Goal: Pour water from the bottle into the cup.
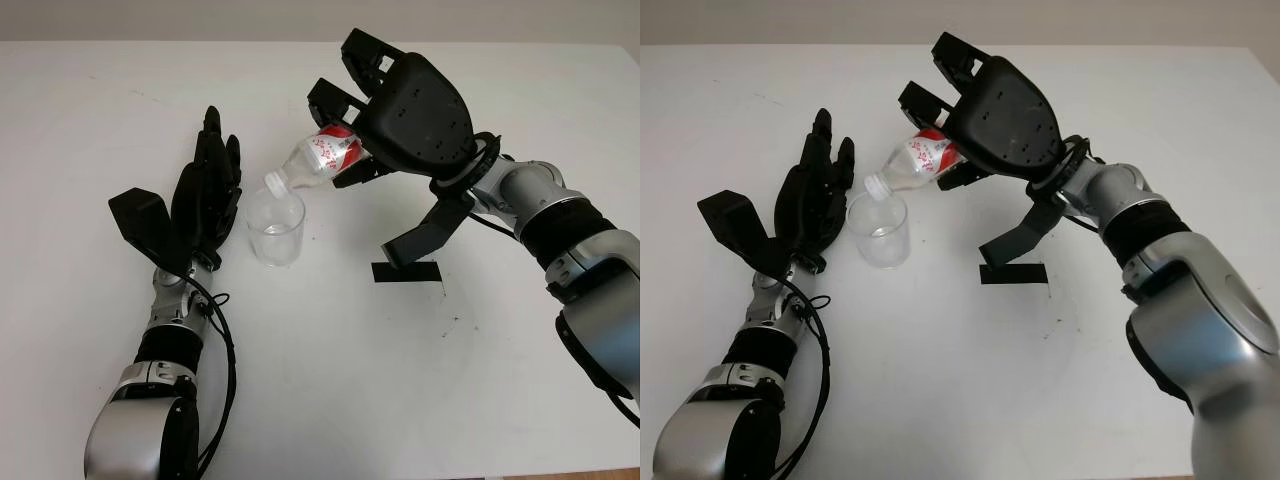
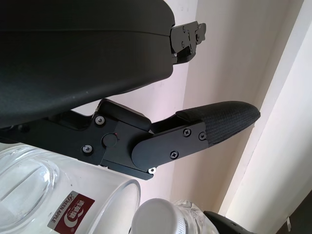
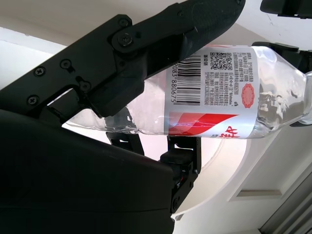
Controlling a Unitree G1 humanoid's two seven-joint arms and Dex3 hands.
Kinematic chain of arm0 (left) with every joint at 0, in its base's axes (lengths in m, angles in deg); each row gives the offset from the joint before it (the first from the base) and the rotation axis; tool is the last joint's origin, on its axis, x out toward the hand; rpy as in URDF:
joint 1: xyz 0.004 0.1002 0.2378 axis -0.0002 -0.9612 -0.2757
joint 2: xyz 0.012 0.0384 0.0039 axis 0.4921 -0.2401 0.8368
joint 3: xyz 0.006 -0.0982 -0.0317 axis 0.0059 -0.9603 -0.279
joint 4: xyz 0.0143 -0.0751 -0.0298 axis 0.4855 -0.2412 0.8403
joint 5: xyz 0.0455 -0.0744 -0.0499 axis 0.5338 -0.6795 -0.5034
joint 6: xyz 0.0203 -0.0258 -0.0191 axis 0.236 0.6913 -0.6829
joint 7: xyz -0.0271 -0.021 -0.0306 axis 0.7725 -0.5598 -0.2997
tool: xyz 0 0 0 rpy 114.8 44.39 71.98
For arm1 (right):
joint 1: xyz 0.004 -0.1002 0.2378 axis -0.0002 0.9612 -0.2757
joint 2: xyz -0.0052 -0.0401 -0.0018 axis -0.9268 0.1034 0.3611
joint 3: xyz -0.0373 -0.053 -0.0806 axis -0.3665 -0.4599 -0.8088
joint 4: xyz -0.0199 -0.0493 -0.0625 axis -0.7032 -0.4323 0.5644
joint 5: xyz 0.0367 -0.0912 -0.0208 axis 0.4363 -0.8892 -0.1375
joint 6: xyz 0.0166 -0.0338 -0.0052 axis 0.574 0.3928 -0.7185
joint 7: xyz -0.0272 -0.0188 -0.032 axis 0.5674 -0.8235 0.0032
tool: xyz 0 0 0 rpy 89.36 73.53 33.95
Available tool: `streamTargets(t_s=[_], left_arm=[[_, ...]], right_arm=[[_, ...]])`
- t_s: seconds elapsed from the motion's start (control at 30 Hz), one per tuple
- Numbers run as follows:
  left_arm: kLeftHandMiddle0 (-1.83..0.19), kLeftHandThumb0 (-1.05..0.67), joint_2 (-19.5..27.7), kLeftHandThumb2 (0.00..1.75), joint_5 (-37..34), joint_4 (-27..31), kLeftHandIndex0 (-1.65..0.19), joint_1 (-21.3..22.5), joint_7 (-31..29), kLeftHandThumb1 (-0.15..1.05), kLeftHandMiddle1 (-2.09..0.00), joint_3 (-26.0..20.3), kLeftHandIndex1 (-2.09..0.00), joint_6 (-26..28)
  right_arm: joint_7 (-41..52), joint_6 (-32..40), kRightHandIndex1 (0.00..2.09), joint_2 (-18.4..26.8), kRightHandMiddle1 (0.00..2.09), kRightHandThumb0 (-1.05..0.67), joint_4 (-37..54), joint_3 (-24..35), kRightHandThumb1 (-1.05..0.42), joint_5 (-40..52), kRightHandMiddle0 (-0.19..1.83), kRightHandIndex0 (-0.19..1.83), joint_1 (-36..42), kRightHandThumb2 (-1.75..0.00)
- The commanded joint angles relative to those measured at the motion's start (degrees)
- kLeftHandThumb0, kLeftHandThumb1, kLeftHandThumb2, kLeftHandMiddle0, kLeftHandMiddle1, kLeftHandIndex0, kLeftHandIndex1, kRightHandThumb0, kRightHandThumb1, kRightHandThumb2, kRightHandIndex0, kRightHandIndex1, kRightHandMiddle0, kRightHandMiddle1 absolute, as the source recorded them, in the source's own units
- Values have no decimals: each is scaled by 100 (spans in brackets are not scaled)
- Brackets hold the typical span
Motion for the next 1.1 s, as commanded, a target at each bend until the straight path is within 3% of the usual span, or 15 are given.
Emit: streamTargets(t_s=[0.0,0.2,0.23,0.27,0.33,0.47,0.57,0.67,0.73,0.87,1.07], left_arm=[[15,-86,-54,74,-27,-98,18,1,-49,105,-5,-9,-1,-23],[16,-88,-33,73,-12,-91,19,-7,-50,105,-5,-2,0,9],[16,-88,-33,73,-21,-81,19,-14,-58,105,-5,-6,0,15],[16,-88,-35,73,-26,-66,19,-23,-57,105,-5,-7,0,22],[16,-88,-19,73,-11,-50,19,-45,-62,105,-5,1,0,12],[17,-88,13,73,22,-6,19,-87,-44,105,-5,15,0,13],[17,-88,16,73,0,23,19,-118,-69,105,-5,3,0,27],[17,-88,14,72,-6,41,18,-131,-74,105,-5,4,0,60],[17,-88,13,71,-8,62,18,-144,-82,105,-5,10,-1,93],[17,-87,4,71,-23,120,18,-180,-126,105,-5,15,-1,160],[17,-88,13,71,30,281,18,-279,-92,105,-5,55,0,245]], right_arm=[[-111,-1,209,83,209,-28,82,-6,-99,32,84,100,-171,-30],[-35,-146,209,-29,209,-29,35,252,-98,474,82,96,6,-33],[115,-320,209,-88,209,-29,23,416,-92,791,86,97,102,-42],[293,-603,209,-158,209,-26,-4,611,-76,1190,92,103,213,-72],[943,-1148,209,-315,209,-21,20,1111,-66,2184,101,115,542,-93],[2608,-1544,209,-556,209,-16,401,1972,-75,3901,114,147,1206,-76],[3574,-1344,209,-762,209,-15,898,2517,-77,4833,118,155,1702,-72],[4491,-881,209,-958,209,-14,1586,2998,-78,5681,137,164,2234,-72],[4978,-447,209,-1042,209,-14,2114,3238,-81,6039,142,163,2573,-67],[5764,495,209,-1291,209,-17,3204,3685,-98,6790,135,144,3296,-38],[6384,2107,209,-1716,209,-17,4812,4211,-104,7665,130,133,4194,-27]])
